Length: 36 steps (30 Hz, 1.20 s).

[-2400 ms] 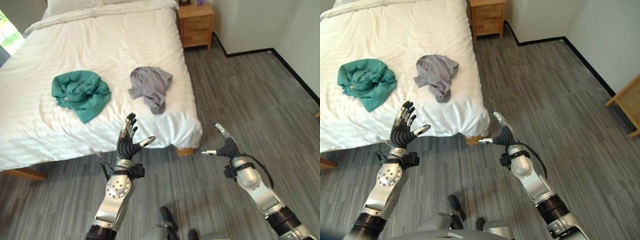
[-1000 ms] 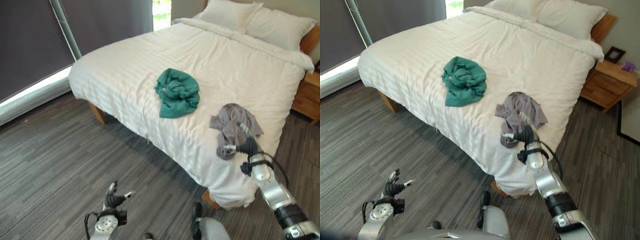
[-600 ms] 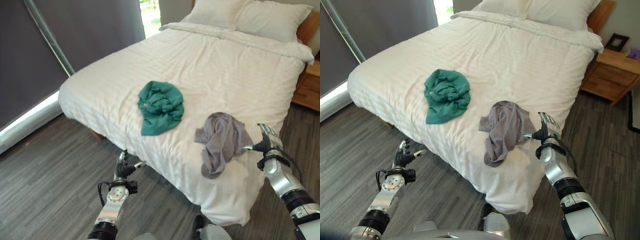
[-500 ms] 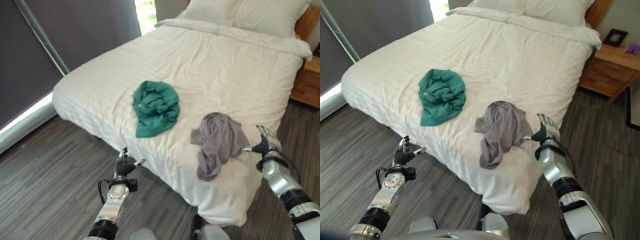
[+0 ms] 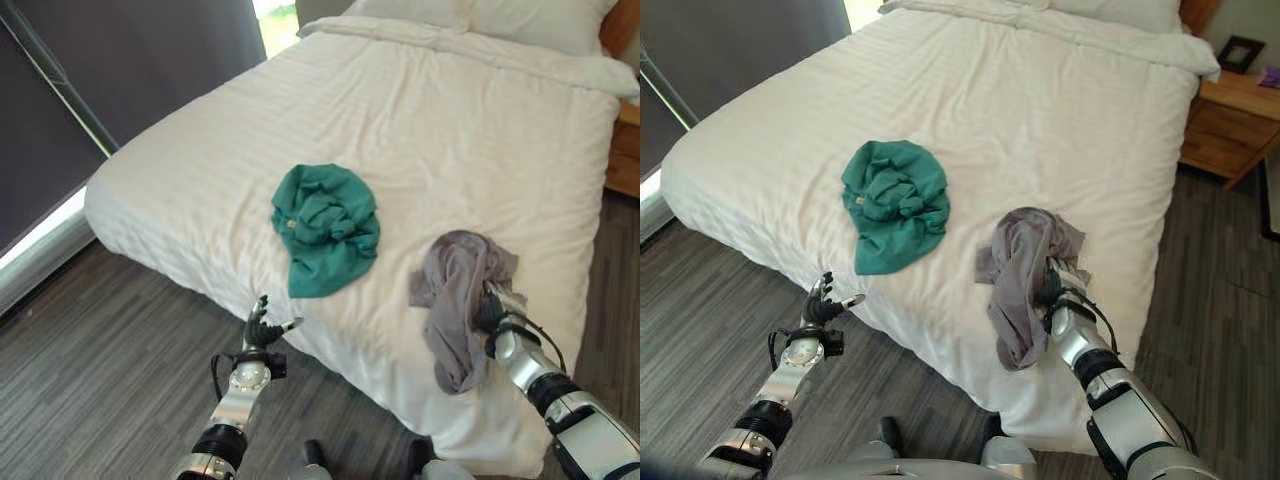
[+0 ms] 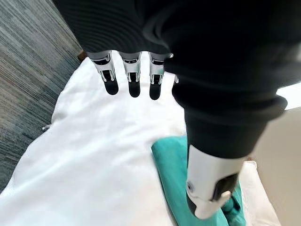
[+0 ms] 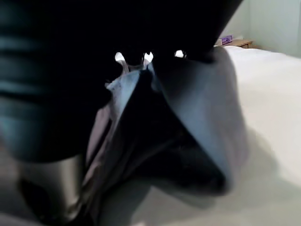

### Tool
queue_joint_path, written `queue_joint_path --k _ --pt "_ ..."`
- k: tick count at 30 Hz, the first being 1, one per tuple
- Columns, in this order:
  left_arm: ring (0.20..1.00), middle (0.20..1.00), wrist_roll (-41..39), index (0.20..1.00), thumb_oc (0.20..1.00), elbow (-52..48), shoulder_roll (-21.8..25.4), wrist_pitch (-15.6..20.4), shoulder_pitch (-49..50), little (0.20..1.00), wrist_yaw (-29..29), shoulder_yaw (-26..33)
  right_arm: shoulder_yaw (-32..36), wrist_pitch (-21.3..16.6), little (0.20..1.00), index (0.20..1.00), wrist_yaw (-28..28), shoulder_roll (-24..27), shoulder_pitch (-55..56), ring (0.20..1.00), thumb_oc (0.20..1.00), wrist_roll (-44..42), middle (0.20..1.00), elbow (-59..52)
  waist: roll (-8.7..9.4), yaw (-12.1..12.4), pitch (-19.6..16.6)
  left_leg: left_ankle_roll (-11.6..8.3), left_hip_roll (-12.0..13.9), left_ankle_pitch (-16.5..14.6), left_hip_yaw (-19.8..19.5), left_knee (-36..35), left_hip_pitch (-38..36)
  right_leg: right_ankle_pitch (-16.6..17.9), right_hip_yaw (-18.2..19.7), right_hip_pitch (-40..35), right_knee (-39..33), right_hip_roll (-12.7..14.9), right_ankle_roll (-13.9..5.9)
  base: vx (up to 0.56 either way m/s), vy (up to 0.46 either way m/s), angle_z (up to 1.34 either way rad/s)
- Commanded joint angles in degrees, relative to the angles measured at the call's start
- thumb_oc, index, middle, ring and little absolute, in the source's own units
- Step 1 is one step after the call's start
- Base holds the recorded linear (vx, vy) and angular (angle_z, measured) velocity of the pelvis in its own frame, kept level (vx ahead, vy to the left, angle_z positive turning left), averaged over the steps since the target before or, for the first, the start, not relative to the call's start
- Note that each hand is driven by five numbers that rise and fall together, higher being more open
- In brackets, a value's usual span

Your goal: Pick up bed clothes into laundry basket.

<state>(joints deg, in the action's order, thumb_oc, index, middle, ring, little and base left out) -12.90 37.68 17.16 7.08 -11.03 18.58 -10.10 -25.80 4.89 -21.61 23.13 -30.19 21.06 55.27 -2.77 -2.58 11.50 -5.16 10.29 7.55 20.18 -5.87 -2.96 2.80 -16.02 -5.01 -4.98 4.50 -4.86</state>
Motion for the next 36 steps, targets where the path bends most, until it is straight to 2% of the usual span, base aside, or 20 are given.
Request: queue_joint_path --k 1,2,3,6,10,12,15,17,20,21,22,23,25,26,28,30,31,32,33,36 --pt "1.000 1.000 -1.4 1.000 1.000 2.2 1.4 3.3 -7.0 1.000 2.1 -2.6 -4.1 -1.9 1.000 1.000 -1.4 -4.4 -9.1 1.000 1.000 -2.4 1.000 2.6 2.66 1.4 2.6 -6.32 4.4 0.0 0.3 0.9 2.1 -1.7 1.9 5.4 0.0 6.0 -5.02 -0.07 -0.011 0.00" --pt "1.000 1.000 -1.8 1.000 1.000 2.9 1.2 3.5 -7.9 1.000 2.3 -2.8 -4.0 -1.9 1.000 1.000 -1.5 -5.1 -9.4 1.000 1.000 -3.1 1.000 3.7 2.55 1.4 2.7 -6.31 4.2 0.1 0.0 0.9 3.1 -1.4 1.9 6.4 0.0 6.1 -5.07 -0.07 -0.018 -0.02" --pt "1.000 1.000 -2.2 1.000 1.000 3.9 1.0 3.8 -9.4 1.000 2.4 -3.4 -4.1 -1.9 0.209 0.209 -1.4 -5.7 -9.9 0.209 0.209 -4.0 0.209 5.1 2.37 1.4 2.7 -6.40 4.2 0.3 -0.1 0.9 4.1 -1.2 1.8 7.5 0.0 6.2 -5.13 -0.06 -0.035 -0.01" --pt "1.000 1.000 -3.2 1.000 1.000 5.2 -1.0 4.4 -14.3 1.000 2.7 -7.0 -4.0 -1.9 0.200 0.200 -0.9 -8.0 -10.3 0.200 0.200 -7.9 0.200 9.3 1.93 1.2 2.8 -6.74 4.4 0.7 -0.6 0.9 5.8 -1.1 1.8 8.9 0.0 6.4 -5.22 -0.02 -0.049 0.04" --pt "1.000 1.000 -3.0 1.000 1.000 0.8 -0.7 6.2 -19.3 1.000 2.6 -10.0 -3.4 -2.4 0.200 0.200 0.0 -8.4 -10.5 0.200 0.200 -11.3 0.200 10.1 1.56 0.6 2.9 -7.01 5.0 0.9 -0.5 0.9 5.2 -1.6 1.9 8.1 0.0 6.2 -5.14 0.02 -0.055 0.06" --pt "1.000 1.000 1.6 1.000 1.000 -7.5 1.2 6.8 -21.9 1.000 3.4 -11.4 -2.5 -3.3 0.200 0.200 0.3 -9.3 -7.5 0.200 0.200 -13.0 0.200 8.4 1.43 -0.6 2.8 -7.02 5.4 0.3 0.1 0.9 3.3 -2.5 2.7 6.4 0.0 5.8 -4.97 0.02 -0.046 -0.06" --pt "1.000 1.000 7.6 1.000 1.000 -18.6 6.6 6.8 -19.8 1.000 3.7 -8.7 -0.7 -4.2 0.200 0.200 1.9 -8.6 0.3 0.200 0.200 -12.7 0.200 5.8 1.60 -1.6 2.2 -6.97 5.8 -0.1 1.2 0.9 0.6 -3.0 3.8 4.8 0.0 5.2 -4.82 0.05 -0.026 -0.03" --pt "1.000 1.000 12.2 1.000 1.000 -24.3 11.1 6.0 -15.1 1.000 3.7 -3.8 1.3 -4.3 0.200 0.200 3.3 -7.2 7.4 0.200 0.200 -10.5 0.200 5.1 1.77 -2.1 1.8 -7.07 5.9 -0.3 2.2 0.9 -1.2 -3.3 4.5 3.9 0.0 5.0 -4.73 0.04 -0.003 -0.20" --pt "1.000 1.000 17.2 1.000 1.000 -24.4 15.4 3.9 -8.0 1.000 4.7 3.4 7.5 -4.1 0.200 0.200 4.4 -4.6 18.6 0.200 0.200 -8.9 0.200 7.3 1.84 -3.2 1.0 -7.43 6.0 -0.4 3.4 0.9 -3.6 -3.9 5.1 2.7 0.0 4.7 -4.73 0.05 -0.017 -0.31" --pt "1.000 1.000 17.3 1.000 1.000 -24.5 15.4 3.8 -7.8 1.000 4.6 3.4 7.4 -4.1 0.200 0.200 4.4 -4.5 18.7 0.200 0.200 -8.8 0.200 7.1 1.80 -3.2 0.9 -7.40 6.1 -0.2 3.5 0.9 -3.4 -3.7 5.2 2.9 0.0 4.6 -4.63 0.04 -0.033 -0.21" --pt "1.000 1.000 18.3 1.000 1.000 -22.8 16.6 2.6 -4.2 1.000 5.1 7.0 12.4 -3.4 0.200 0.200 4.8 -3.1 24.3 0.200 0.200 -9.6 0.200 9.8 1.58 -4.2 0.6 -7.71 6.5 0.6 4.1 1.2 -4.4 -4.3 5.5 2.3 0.0 3.9 -4.43 0.05 -0.039 -0.18" --pt "1.000 1.000 19.2 1.000 1.000 -20.9 17.4 1.5 -3.3 1.000 5.6 8.2 14.9 -3.1 0.200 0.200 5.1 -1.8 26.9 0.200 0.200 -10.4 0.200 11.2 1.66 -4.9 0.8 -7.91 6.6 0.7 4.3 1.9 -4.9 -4.8 5.8 1.8 0.0 3.7 -4.36 0.05 -0.039 -0.14" --pt "1.000 1.000 19.2 1.000 1.000 -20.9 17.4 1.5 -3.3 1.000 5.6 8.1 14.9 -3.1 0.200 0.200 5.1 -1.8 26.9 0.200 0.200 -10.4 0.200 11.1 1.55 -4.8 0.6 -7.90 6.7 1.0 4.3 1.8 -4.7 -4.6 5.9 2.1 0.0 3.5 -4.23 -0.01 -0.028 0.00" --pt "1.000 1.000 21.6 1.000 1.000 -15.5 20.3 -0.9 -1.6 1.000 6.5 10.6 21.2 -2.7 0.200 0.200 5.5 1.1 31.5 0.200 0.200 -13.7 0.200 14.5 2.56 -5.9 1.8 -7.73 6.1 -0.2 0.8 8.8 -1.9 -5.1 7.7 1.9 0.0 3.1 -3.48 -0.01 -0.064 -0.04" --pt "1.000 1.000 24.1 1.000 1.000 -10.2 22.3 -2.7 -2.1 1.000 7.4 10.6 24.8 -2.8 0.200 0.200 5.7 2.7 33.8 0.200 0.200 -16.8 0.200 16.5 3.70 -6.3 2.4 -7.34 5.1 -1.4 -2.3 11.2 0.3 -5.6 8.3 1.8 0.0 3.3 -3.48 -0.02 -0.041 -0.20" --pt "1.000 1.000 26.7 1.000 1.000 -4.9 24.6 -4.6 -3.5 1.000 7.9 9.9 26.7 -2.7 0.200 0.200 6.2 4.0 35.3 0.200 0.200 -18.3 0.200 18.5 4.22 -6.4 1.9 -6.44 4.2 -3.3 -4.0 8.6 1.9 -5.2 8.8 2.5 0.0 3.9 -4.05 0.03 0.038 -0.46" --pt "1.000 1.000 26.7 1.000 1.000 -4.6 24.6 -4.5 -3.7 1.000 8.0 9.7 26.8 -2.8 0.200 0.200 6.2 4.0 35.4 0.200 0.200 -18.3 0.200 18.5 4.28 -6.4 1.8 -6.35 4.1 -3.3 -4.0 8.4 1.8 -5.3 8.8 2.5 0.0 4.0 -4.14 0.16 0.148 -0.35" --pt "1.000 1.000 29.1 1.000 1.000 0.3 27.8 -5.6 -5.5 1.000 9.0 8.8 27.8 -3.0 0.200 0.200 6.2 5.6 36.5 0.200 0.200 -18.6 0.200 19.8 3.99 -6.7 1.3 -6.37 4.0 -2.6 -6.4 3.5 2.4 -5.1 10.4 2.7 0.0 4.1 -5.01 0.19 0.164 -0.15" --pt "1.000 1.000 30.1 1.000 1.000 2.9 29.2 -5.8 -6.8 1.000 9.4 7.7 28.0 -3.4 0.200 0.200 6.0 6.3 36.7 0.200 0.200 -18.7 0.200 19.5 3.85 -6.5 1.1 -6.42 3.8 -1.7 -8.2 1.4 3.0 -5.2 11.5 2.7 0.0 4.0 -5.38 0.28 0.201 -0.09" --pt "1.000 1.000 32.8 1.000 1.000 10.1 33.5 -6.8 -10.8 1.000 11.0 3.9 28.7 -4.8 0.200 0.200 5.0 8.0 37.4 0.200 0.200 -19.5 0.200 17.6 3.82 -5.7 0.8 -6.22 2.3 -2.2 -16.5 0.9 7.4 -5.9 15.3 2.7 0.0 3.2 -5.77 0.17 0.124 -0.54"
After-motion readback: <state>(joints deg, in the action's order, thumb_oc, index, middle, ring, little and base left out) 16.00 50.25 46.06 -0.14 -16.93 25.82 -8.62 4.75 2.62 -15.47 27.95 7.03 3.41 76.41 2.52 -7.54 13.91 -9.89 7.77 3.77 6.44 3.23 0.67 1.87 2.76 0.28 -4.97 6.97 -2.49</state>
